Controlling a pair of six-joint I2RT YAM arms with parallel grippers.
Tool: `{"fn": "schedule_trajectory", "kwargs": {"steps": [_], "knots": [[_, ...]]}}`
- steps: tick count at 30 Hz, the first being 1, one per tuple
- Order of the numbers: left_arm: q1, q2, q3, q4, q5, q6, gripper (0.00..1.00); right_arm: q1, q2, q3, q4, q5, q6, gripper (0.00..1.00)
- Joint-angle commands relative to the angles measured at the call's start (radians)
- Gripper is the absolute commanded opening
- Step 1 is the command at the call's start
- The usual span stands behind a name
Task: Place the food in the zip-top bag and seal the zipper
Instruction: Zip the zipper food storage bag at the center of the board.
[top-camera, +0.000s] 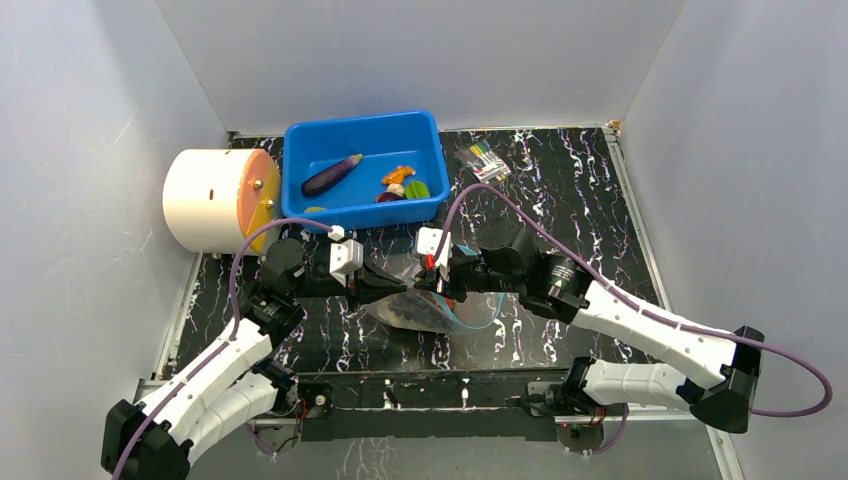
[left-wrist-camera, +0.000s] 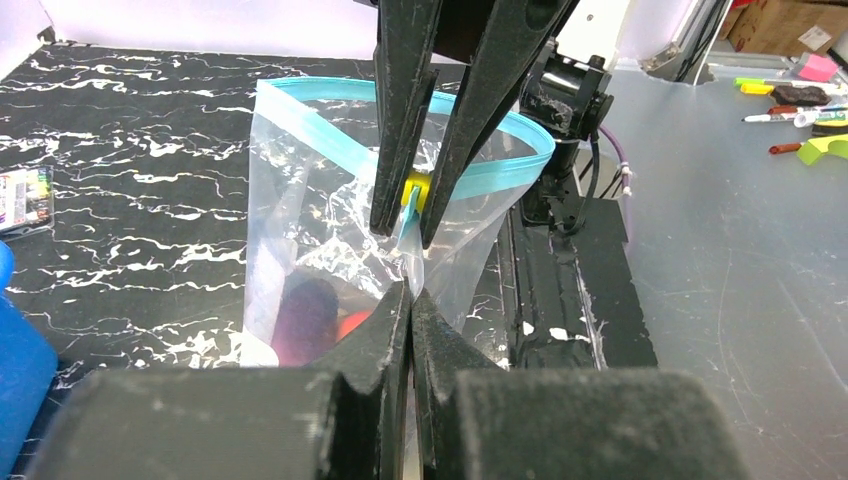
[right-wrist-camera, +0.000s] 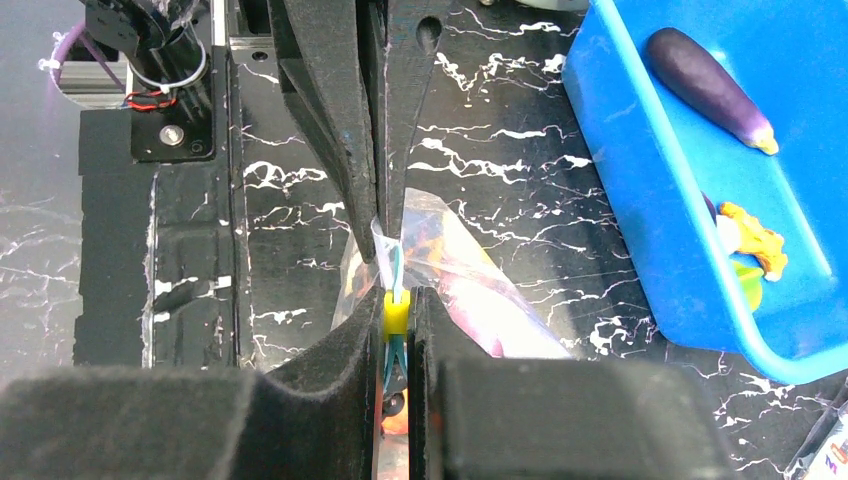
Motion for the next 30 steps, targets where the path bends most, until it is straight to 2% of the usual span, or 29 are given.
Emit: {"fn": "schedule_trajectory", "kwargs": {"steps": [1, 9, 13, 16, 19, 24, 30], "knots": [[0.007, -0.037, -0.012, 0.091, 0.0, -0.046, 0.0, -0.011, -0.034, 0.011, -0.075, 0.05, -0.01, 0.0], [0.006, -0.06, -0.025, 0.126, -0.007, -0.072, 0.0, -0.013, -0.064, 0.003, -0.083, 0.093, 0.0, 0.0], [0.007, -0.059, -0.003, 0.059, -0.035, -0.04, 0.02, -0.013, -0.062, 0.003, -0.063, 0.054, 0.004, 0.0], [0.006, -0.026, 0.043, 0.006, 0.034, -0.003, 0.32, -0.013, -0.046, 0.008, -0.012, -0.008, 0.015, 0.0], [0.006, 0.035, 0.115, -0.109, 0.095, 0.08, 0.37, -0.013, -0.021, 0.027, 0.007, -0.043, 0.018, 0.0], [0.006, 0.089, 0.184, -0.164, 0.151, 0.126, 0.38, -0.014, 0.018, 0.054, 0.004, -0.06, 0.019, 0.0], [0.005, 0.096, 0.183, -0.14, 0.165, 0.105, 0.28, -0.014, 0.028, 0.058, 0.028, -0.079, 0.029, 0.0]]}}
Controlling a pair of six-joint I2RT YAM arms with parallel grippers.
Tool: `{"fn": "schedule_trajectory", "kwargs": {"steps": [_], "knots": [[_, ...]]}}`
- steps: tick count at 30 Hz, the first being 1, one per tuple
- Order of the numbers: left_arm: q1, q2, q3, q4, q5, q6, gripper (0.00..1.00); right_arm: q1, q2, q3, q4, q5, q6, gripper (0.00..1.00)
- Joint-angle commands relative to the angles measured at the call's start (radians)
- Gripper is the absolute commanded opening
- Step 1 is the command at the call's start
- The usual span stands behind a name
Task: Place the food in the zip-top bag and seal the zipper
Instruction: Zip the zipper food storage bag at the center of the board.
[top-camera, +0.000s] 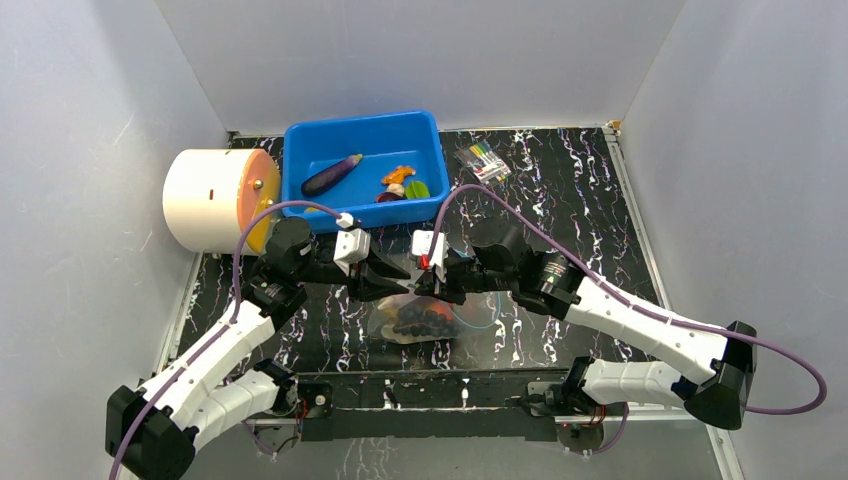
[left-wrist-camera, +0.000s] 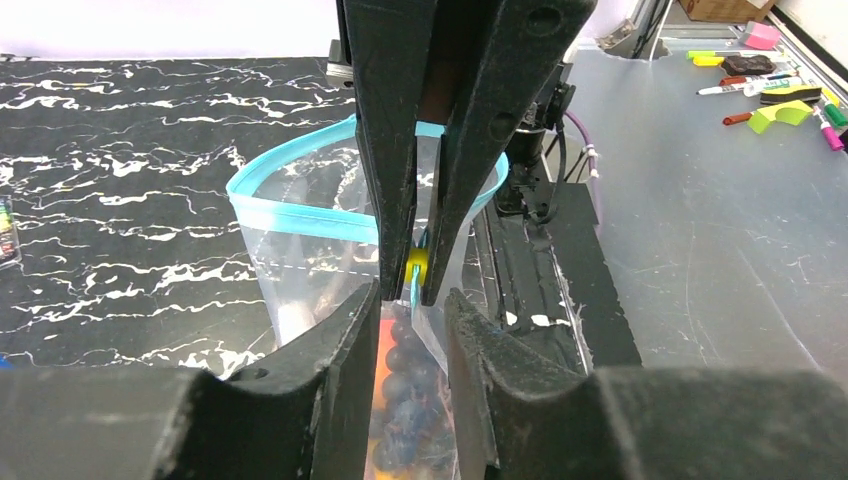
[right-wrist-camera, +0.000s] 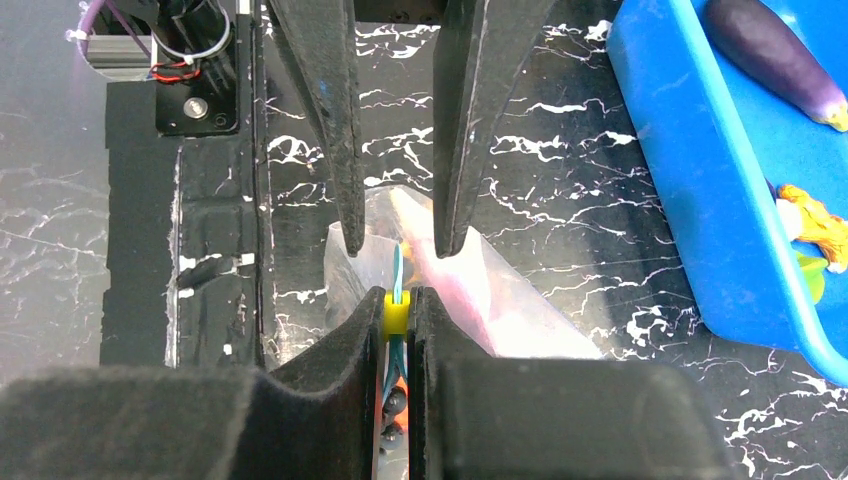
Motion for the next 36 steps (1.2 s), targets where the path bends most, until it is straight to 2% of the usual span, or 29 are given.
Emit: {"fn": "schedule_trajectory", "kwargs": {"steps": [1, 6, 12, 17, 22, 26, 36], "knots": [[0.002, 0.001, 0.031, 0.003, 0.061, 0.02, 0.28, -0.002, -0.007, 0.057, 0.069, -0.026, 0.02, 0.0], [0.002, -0.002, 0.018, 0.014, 0.054, 0.002, 0.26, -0.002, -0.001, 0.06, 0.074, -0.03, 0.022, 0.0], [0.002, 0.021, 0.028, 0.022, 0.052, -0.005, 0.17, -0.002, 0.008, 0.062, 0.08, -0.035, 0.023, 0.0], [0.001, 0.033, 0.031, 0.014, 0.061, 0.004, 0.15, -0.002, 0.015, 0.065, 0.085, -0.04, 0.026, 0.0], [0.002, 0.036, 0.02, 0.041, 0.064, -0.016, 0.0, -0.002, 0.021, 0.073, 0.082, -0.039, 0.024, 0.0], [0.002, 0.032, 0.005, 0.072, 0.062, -0.04, 0.0, -0.002, 0.022, 0.069, 0.081, -0.043, 0.025, 0.0], [0.002, -0.055, -0.004, 0.022, -0.076, -0.056, 0.0, -0.002, -0.034, 0.028, 0.016, 0.042, 0.003, 0.0]]}}
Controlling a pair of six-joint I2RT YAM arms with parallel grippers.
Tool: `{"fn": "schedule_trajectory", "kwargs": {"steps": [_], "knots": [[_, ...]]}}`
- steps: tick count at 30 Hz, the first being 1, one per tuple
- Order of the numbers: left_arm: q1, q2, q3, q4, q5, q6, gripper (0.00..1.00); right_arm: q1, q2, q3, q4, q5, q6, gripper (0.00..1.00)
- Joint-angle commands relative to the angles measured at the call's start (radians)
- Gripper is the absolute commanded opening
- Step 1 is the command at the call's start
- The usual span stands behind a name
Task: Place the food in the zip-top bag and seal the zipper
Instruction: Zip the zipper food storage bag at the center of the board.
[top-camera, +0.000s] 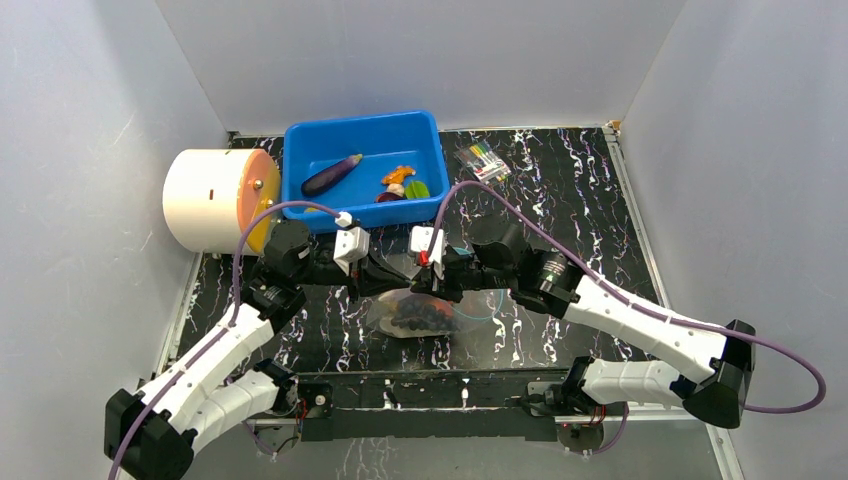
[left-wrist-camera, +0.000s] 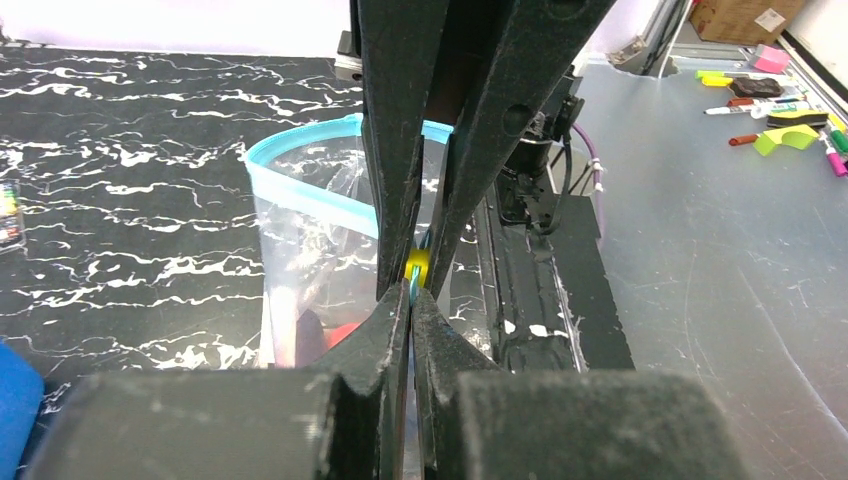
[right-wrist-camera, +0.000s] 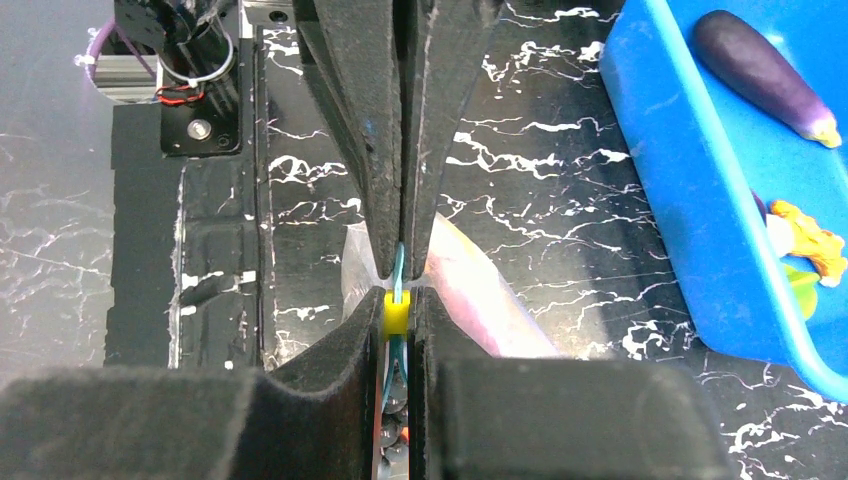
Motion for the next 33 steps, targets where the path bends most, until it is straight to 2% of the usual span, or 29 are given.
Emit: {"fn": "schedule_trajectory", "kwargs": {"steps": [1, 16, 18, 19, 21, 22, 25, 28, 33], "knots": [[0.003, -0.046, 0.007, 0.01, -0.058, -0.006, 0.0, -0.002, -0.053, 0.007, -0.012, 0.062, -0.015, 0.0], [0.003, -0.092, 0.001, -0.008, -0.135, -0.009, 0.0, -0.014, -0.105, -0.017, -0.075, 0.116, -0.034, 0.0], [0.004, -0.076, 0.001, 0.001, -0.081, 0.001, 0.0, -0.014, -0.104, -0.017, -0.063, 0.097, -0.03, 0.0], [0.003, -0.062, 0.007, -0.002, -0.051, 0.012, 0.08, -0.014, -0.101, -0.016, -0.051, 0.086, -0.026, 0.0], [0.003, -0.028, 0.019, -0.018, 0.012, 0.021, 0.36, -0.015, -0.093, -0.012, -0.032, 0.066, -0.02, 0.0], [0.003, -0.014, 0.024, -0.016, 0.043, 0.021, 0.42, -0.014, -0.087, -0.008, -0.024, 0.058, -0.019, 0.0], [0.003, 0.024, 0.007, 0.066, 0.083, -0.041, 0.46, -0.014, -0.065, 0.007, -0.005, 0.041, -0.016, 0.0], [0.002, 0.054, -0.048, 0.237, 0.093, -0.144, 0.49, -0.015, -0.046, 0.017, 0.012, 0.03, -0.015, 0.0], [0.0, 0.095, -0.059, 0.325, 0.101, -0.201, 0.46, -0.015, -0.024, 0.029, 0.031, 0.021, -0.013, 0.0]]}}
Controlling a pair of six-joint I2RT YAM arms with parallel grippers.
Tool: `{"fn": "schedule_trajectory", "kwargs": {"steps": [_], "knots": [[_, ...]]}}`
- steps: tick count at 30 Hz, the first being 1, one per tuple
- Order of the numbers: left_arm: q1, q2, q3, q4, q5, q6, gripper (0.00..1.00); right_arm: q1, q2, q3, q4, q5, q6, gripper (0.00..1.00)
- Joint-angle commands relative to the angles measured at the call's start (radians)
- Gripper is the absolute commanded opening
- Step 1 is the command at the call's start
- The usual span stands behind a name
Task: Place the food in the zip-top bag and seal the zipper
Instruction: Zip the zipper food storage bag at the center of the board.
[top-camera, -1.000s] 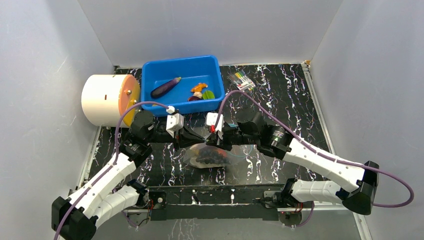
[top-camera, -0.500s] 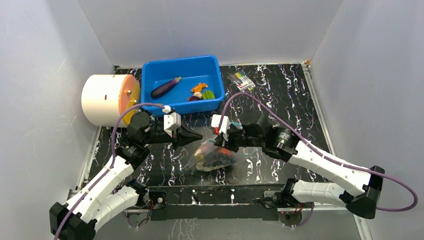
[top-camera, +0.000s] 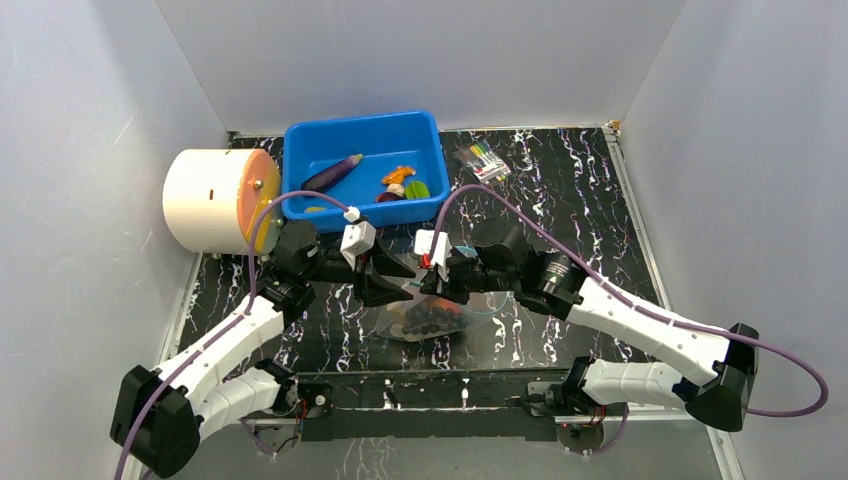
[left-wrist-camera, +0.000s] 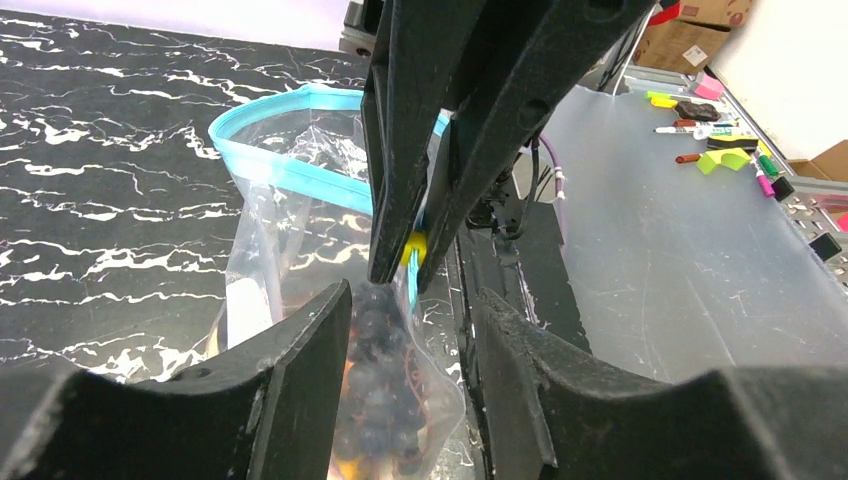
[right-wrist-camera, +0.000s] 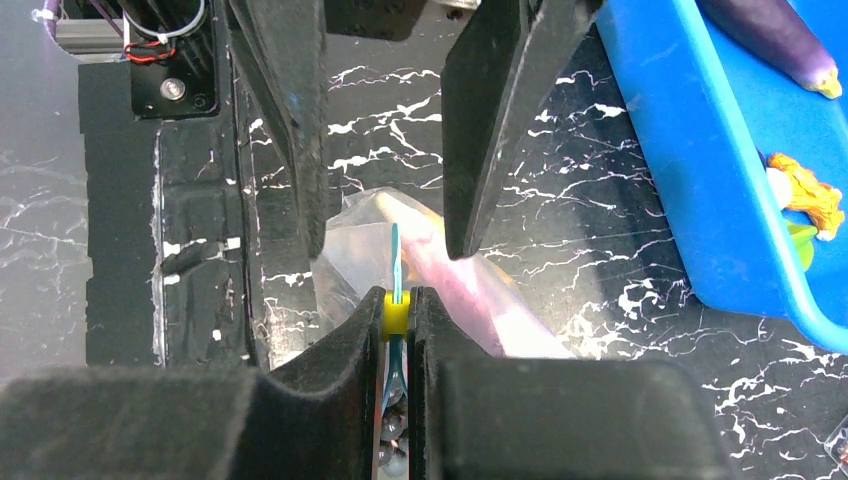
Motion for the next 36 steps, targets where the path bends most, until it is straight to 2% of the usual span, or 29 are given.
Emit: {"fn": "schedule_trajectory", "kwargs": {"steps": [1, 5, 12, 13, 21, 29, 36], "knots": [[-0.002, 0.019, 0.001, 0.149, 0.057, -0.06, 0.45, -0.004, 0.008, 0.054, 0.09, -0.022, 0.008, 0.0], [-0.002, 0.033, 0.018, 0.129, 0.058, -0.045, 0.36, -0.005, 0.013, 0.061, 0.09, -0.028, 0.011, 0.0], [-0.004, 0.044, 0.028, 0.118, 0.058, -0.038, 0.02, -0.004, 0.01, 0.053, 0.099, -0.035, 0.017, 0.0], [-0.004, 0.041, 0.029, 0.114, 0.053, -0.035, 0.0, -0.005, 0.01, 0.053, 0.101, -0.037, 0.019, 0.0], [-0.004, -0.059, 0.039, -0.019, -0.057, 0.068, 0.0, -0.004, -0.012, 0.029, 0.061, 0.015, 0.009, 0.0], [0.002, -0.122, -0.018, 0.036, -0.189, 0.04, 0.0, -0.008, -0.063, -0.01, -0.006, 0.097, -0.02, 0.0], [0.008, -0.112, -0.035, 0.1, -0.178, 0.0, 0.0, -0.014, -0.098, -0.01, -0.052, 0.146, -0.032, 0.0]]}}
